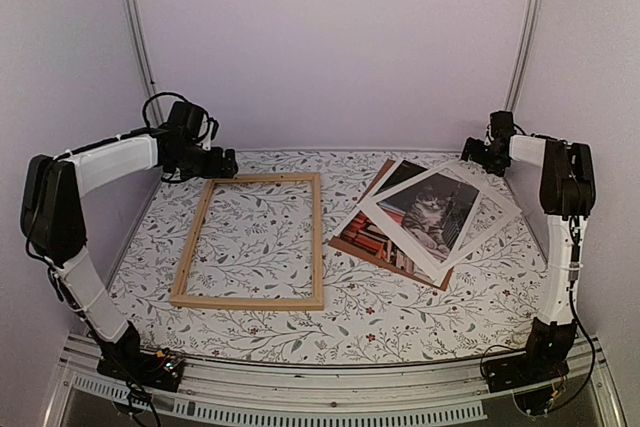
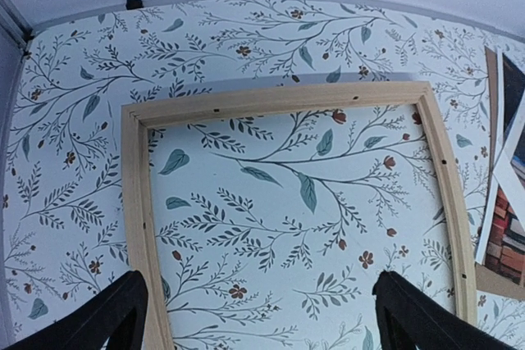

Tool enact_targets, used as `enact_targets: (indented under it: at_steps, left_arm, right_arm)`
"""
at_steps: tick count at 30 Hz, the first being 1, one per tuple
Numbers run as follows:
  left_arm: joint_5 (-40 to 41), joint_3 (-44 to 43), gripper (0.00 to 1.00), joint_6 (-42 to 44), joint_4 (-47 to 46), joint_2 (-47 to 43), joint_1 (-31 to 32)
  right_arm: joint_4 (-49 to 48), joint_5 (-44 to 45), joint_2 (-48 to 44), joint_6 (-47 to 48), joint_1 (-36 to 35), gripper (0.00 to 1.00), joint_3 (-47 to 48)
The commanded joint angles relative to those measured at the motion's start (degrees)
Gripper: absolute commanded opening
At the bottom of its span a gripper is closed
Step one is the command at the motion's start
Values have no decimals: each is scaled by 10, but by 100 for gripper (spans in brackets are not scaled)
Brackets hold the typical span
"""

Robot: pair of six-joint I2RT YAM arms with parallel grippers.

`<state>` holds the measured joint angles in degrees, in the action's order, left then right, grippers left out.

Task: Put the photo into the frame
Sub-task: Move the frame body to the center of the board, then move the glass panel to the mat board.

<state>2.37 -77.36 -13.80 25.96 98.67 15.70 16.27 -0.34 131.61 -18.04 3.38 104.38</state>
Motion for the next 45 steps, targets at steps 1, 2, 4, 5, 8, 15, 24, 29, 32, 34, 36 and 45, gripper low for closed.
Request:
enact_targets:
  at_steps: [1, 2, 4, 5, 8, 15, 24, 29, 32, 34, 36, 45]
  left_arm:
    - [-12, 11, 98, -10, -13, -17, 17]
    - [-12, 12, 98, -11, -13, -17, 19]
    - [-13, 12, 98, -12, -13, -16, 22]
    - [-14, 12, 98, -12, -12, -14, 24]
    - [-14, 10, 98, -13, -9, -12, 29]
    - [-12, 11, 98, -16, -6, -7, 41]
    - [-6, 9, 97, -16, 0, -2, 47]
    - [-6, 6, 98, -16, 5, 3, 48]
    - [-5, 4, 97, -15, 8, 4, 49]
    - [-6, 2, 97, -15, 10, 5, 50]
    - [-9, 1, 97, -15, 12, 5, 50]
    - [-19, -15, 96, -4, 19, 16, 74]
  right_arm:
    - [14, -30, 52, -17, 14, 99, 45]
    - [20, -37, 64, -21, 16, 99, 59]
    - [35, -51, 83, -29, 22, 99, 87]
    - [37, -55, 91, -32, 23, 99, 91]
    - [58, -61, 104, -44, 26, 99, 112]
    - [77, -62, 126, -67, 38, 99, 130]
    - [70, -91, 144, -108, 60, 99, 146]
    - [69, -107, 154, -127, 69, 99, 158]
    - [85, -121, 170, -130, 71, 99, 181]
    - [93, -138, 180, -128, 71, 98, 187]
    - [103, -157, 184, -123, 71, 97, 186]
    - [121, -223, 135, -43, 67, 94, 97]
